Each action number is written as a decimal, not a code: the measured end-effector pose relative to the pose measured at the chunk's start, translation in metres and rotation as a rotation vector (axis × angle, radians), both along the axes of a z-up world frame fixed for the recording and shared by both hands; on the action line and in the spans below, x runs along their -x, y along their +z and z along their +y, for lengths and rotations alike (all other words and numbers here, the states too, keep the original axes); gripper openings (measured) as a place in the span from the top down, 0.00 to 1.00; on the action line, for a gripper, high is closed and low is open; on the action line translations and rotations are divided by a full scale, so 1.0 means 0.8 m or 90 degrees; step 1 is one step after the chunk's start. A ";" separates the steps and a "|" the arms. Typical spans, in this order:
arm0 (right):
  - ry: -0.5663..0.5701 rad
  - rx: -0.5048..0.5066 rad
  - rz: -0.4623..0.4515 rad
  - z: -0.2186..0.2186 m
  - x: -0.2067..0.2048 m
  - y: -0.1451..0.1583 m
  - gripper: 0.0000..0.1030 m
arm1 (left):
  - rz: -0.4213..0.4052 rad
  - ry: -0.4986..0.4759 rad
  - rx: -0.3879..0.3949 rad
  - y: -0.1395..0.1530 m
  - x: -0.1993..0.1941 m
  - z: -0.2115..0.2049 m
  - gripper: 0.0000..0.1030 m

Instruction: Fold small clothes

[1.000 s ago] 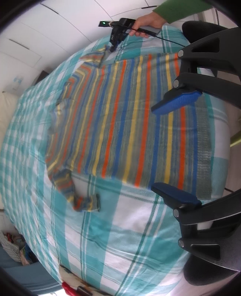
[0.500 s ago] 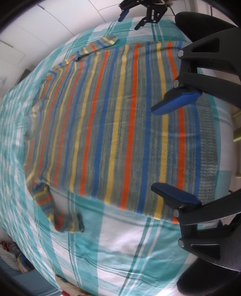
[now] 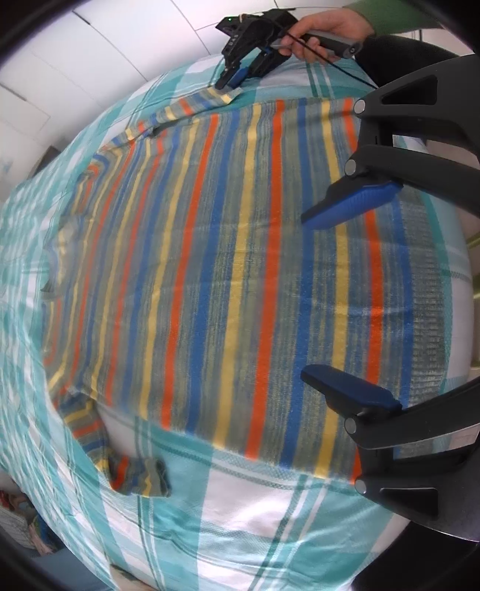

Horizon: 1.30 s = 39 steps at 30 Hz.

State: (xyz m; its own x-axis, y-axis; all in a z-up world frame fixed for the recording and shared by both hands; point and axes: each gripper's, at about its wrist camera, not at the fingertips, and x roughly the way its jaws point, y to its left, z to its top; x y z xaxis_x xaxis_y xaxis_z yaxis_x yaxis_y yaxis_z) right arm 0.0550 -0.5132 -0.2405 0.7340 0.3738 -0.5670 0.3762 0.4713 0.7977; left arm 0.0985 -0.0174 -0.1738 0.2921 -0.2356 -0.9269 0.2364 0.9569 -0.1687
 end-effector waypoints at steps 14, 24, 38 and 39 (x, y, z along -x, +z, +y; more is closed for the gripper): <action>-0.042 0.275 0.084 -0.158 -0.024 0.105 0.91 | -0.008 -0.022 -0.015 -0.004 0.000 -0.003 0.24; -0.066 0.115 0.059 -0.117 0.016 0.046 0.62 | 0.008 -0.051 -0.018 -0.021 0.002 -0.025 0.24; -0.040 0.289 0.201 -0.104 0.011 0.047 0.96 | 0.001 -0.040 -0.052 -0.035 -0.003 0.001 0.20; -0.041 0.290 0.204 -0.106 0.012 0.049 0.96 | -0.006 -0.044 -0.055 -0.032 -0.002 0.002 0.20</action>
State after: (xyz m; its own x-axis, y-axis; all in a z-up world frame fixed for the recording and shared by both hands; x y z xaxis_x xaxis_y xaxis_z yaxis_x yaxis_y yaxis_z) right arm 0.0457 -0.5976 -0.2016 0.5116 -0.0009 -0.8592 0.6054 0.7100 0.3598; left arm 0.1002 -0.0155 -0.1996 0.2863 -0.1749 -0.9420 0.3039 0.9490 -0.0839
